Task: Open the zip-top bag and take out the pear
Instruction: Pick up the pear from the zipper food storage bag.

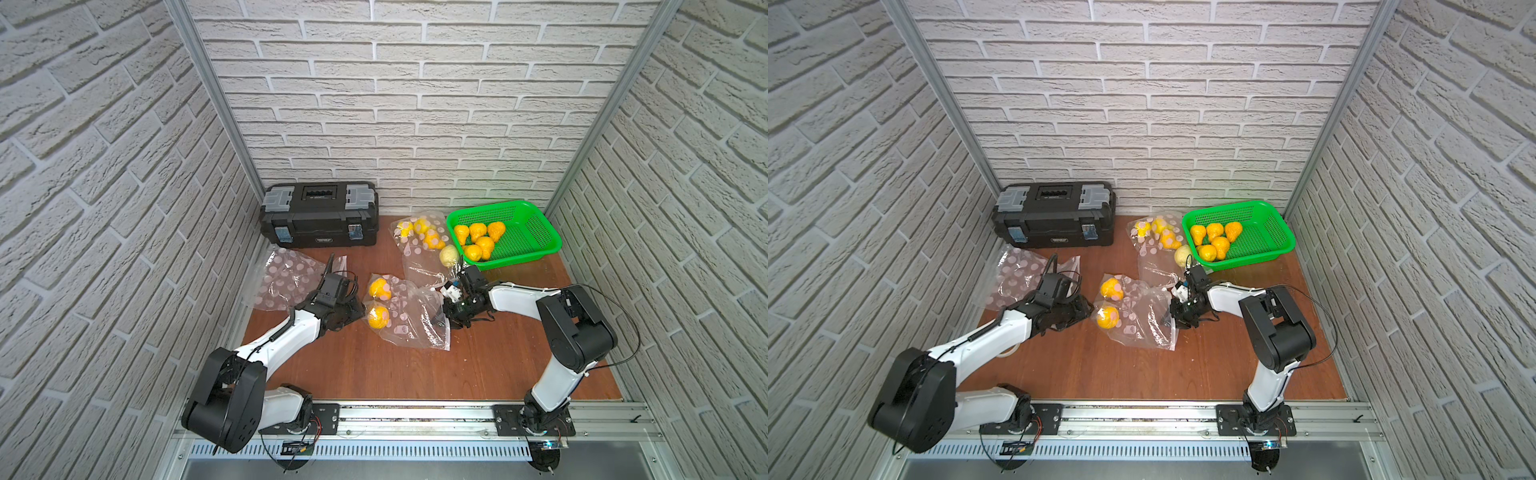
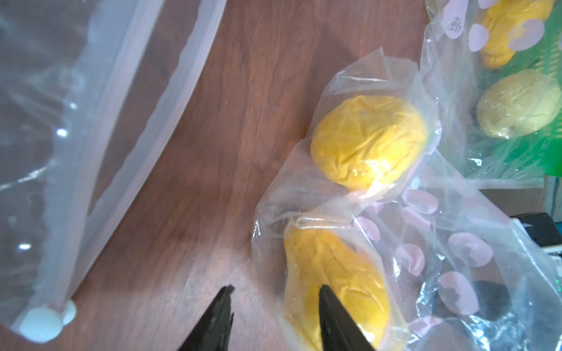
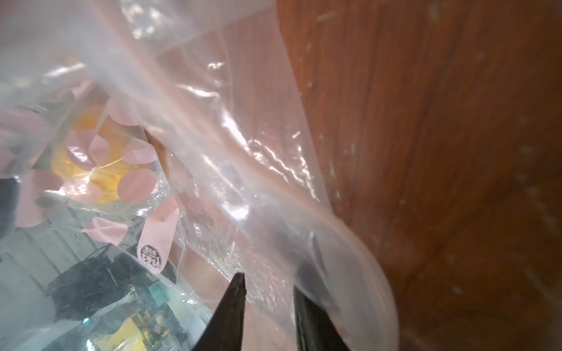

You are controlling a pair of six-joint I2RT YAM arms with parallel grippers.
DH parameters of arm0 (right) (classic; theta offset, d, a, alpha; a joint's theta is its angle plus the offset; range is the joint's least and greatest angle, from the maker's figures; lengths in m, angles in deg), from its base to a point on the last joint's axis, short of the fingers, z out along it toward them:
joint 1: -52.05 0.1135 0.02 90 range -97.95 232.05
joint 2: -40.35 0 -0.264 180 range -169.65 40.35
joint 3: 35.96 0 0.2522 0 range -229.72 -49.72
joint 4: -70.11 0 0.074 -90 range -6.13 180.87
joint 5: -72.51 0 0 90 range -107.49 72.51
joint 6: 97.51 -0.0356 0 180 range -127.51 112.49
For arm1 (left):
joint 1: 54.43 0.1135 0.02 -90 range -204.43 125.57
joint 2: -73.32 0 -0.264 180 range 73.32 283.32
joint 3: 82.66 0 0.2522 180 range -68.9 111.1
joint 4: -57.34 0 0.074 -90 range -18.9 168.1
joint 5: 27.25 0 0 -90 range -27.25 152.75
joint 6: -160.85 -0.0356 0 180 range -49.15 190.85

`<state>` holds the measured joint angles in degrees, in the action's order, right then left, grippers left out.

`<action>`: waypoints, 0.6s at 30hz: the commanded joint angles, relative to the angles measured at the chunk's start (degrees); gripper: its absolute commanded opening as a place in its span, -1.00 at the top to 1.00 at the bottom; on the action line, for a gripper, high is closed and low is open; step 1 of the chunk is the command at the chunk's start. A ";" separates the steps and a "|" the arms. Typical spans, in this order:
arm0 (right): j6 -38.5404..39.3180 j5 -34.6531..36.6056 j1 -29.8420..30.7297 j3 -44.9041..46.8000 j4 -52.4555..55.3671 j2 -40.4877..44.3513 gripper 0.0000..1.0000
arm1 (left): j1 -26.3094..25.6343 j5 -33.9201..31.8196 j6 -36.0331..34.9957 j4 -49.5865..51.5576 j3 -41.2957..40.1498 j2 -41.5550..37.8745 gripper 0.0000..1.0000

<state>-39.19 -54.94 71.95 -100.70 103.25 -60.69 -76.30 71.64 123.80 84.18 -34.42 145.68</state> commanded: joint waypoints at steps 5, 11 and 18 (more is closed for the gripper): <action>1.62 1.84 0.25 0.00 0.92 0.12 0.42 | 0.87 7.78 7.83 -13.56 -3.52 5.31 -0.03; 1.47 2.45 0.28 0.50 0.99 0.66 0.44 | 0.92 6.81 12.52 -18.86 -5.21 5.36 0.02; 1.29 2.78 0.23 1.09 0.79 0.93 0.45 | 0.75 0.34 16.03 -12.20 -5.26 -2.92 -0.03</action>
<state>-38.55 -54.39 71.95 -100.68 103.38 -60.66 -75.64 74.83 137.13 71.25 -39.52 144.76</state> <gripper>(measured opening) 0.275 0.512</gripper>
